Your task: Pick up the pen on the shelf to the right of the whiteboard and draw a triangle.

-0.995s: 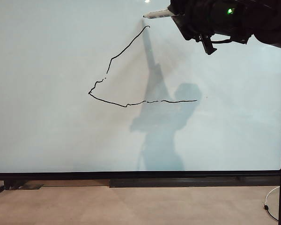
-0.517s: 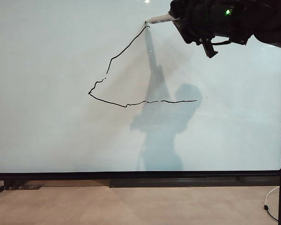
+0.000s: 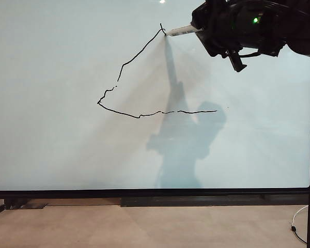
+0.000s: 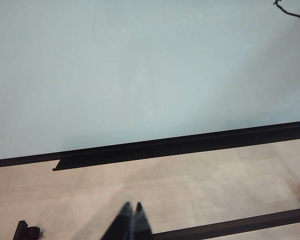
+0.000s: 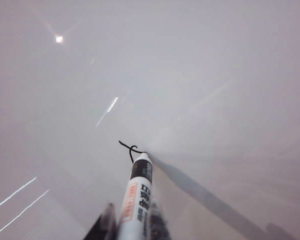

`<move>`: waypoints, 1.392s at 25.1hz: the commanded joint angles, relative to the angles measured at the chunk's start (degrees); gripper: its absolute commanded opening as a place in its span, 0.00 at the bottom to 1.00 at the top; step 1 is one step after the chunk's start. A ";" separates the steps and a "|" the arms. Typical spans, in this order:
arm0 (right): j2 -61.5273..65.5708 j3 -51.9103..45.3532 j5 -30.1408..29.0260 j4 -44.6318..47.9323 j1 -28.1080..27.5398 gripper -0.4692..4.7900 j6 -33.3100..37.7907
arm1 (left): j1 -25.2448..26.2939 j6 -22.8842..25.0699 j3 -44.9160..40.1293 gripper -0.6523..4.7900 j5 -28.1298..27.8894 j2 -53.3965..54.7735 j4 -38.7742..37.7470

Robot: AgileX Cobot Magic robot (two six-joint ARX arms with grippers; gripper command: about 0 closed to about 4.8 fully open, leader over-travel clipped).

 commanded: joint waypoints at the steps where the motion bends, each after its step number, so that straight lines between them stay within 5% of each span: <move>1: -0.24 0.00 1.18 1.09 -0.24 0.08 -1.09 | -0.02 0.04 0.15 0.11 0.20 0.00 -0.33; 35: 1.18 -5.01 -3.15 2.95 -7.41 0.08 2.93 | -0.02 0.04 0.15 0.11 0.17 0.00 -0.33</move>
